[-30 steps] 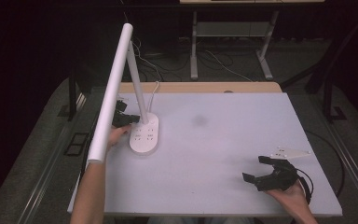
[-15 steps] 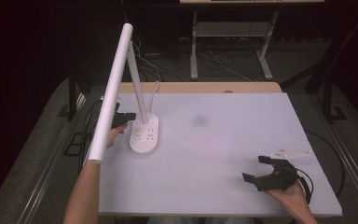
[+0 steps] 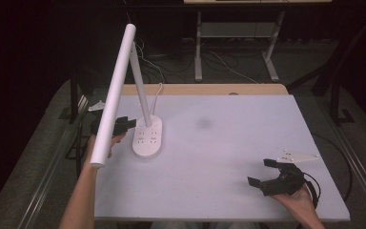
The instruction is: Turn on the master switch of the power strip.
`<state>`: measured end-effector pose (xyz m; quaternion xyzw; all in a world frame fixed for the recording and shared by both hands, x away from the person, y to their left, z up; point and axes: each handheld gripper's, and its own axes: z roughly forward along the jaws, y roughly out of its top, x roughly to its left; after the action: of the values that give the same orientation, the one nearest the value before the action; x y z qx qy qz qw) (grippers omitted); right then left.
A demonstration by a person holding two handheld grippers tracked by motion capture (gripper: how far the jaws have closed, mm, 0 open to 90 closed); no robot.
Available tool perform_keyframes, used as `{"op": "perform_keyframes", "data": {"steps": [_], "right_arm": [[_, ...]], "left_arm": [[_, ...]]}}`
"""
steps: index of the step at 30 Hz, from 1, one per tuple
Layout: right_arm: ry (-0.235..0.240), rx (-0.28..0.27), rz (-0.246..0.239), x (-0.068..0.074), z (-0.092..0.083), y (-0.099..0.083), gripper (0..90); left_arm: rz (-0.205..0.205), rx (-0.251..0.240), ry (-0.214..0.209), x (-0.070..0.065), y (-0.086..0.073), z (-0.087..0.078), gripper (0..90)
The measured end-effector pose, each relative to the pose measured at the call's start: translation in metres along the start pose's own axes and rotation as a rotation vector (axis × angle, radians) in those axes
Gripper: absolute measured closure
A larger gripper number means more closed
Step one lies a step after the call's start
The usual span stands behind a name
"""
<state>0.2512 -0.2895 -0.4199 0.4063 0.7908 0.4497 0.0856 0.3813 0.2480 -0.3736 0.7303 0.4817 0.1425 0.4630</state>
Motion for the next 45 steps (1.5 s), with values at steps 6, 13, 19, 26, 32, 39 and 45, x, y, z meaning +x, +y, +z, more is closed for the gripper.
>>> {"op": "perform_keyframes", "data": {"steps": [6,13,19,26,32,39,45], "right_arm": [[-0.002,-0.009,0.001,0.0,-0.001,0.0,0.1],[-0.01,-0.025,0.011,-0.002,-0.005,-0.001,0.1],[-0.009,-0.023,0.007,-0.001,-0.004,-0.001,0.1],[-0.009,-0.025,0.009,-0.001,-0.005,-0.001,0.1],[-0.008,-0.026,0.008,-0.001,-0.005,-0.001,0.1],[-0.008,-0.027,0.005,-0.001,-0.005,-0.001,0.1],[-0.004,-0.027,0.01,0.0,-0.006,-0.002,0.1]], "left_arm": [[0.005,-0.032,-0.028,-0.006,-0.01,-0.012,30.3],[0.003,-0.046,-0.058,-0.019,-0.026,-0.021,13.9],[0.032,-0.028,-0.075,-0.033,-0.037,-0.026,1.2],[0.044,-0.072,-0.096,-0.048,-0.049,-0.037,0.0],[0.061,-0.089,-0.115,-0.059,-0.065,-0.043,0.0],[0.083,-0.1,-0.146,-0.076,-0.079,-0.046,0.0],[0.108,-0.11,-0.167,-0.092,-0.084,-0.044,0.0]]}}
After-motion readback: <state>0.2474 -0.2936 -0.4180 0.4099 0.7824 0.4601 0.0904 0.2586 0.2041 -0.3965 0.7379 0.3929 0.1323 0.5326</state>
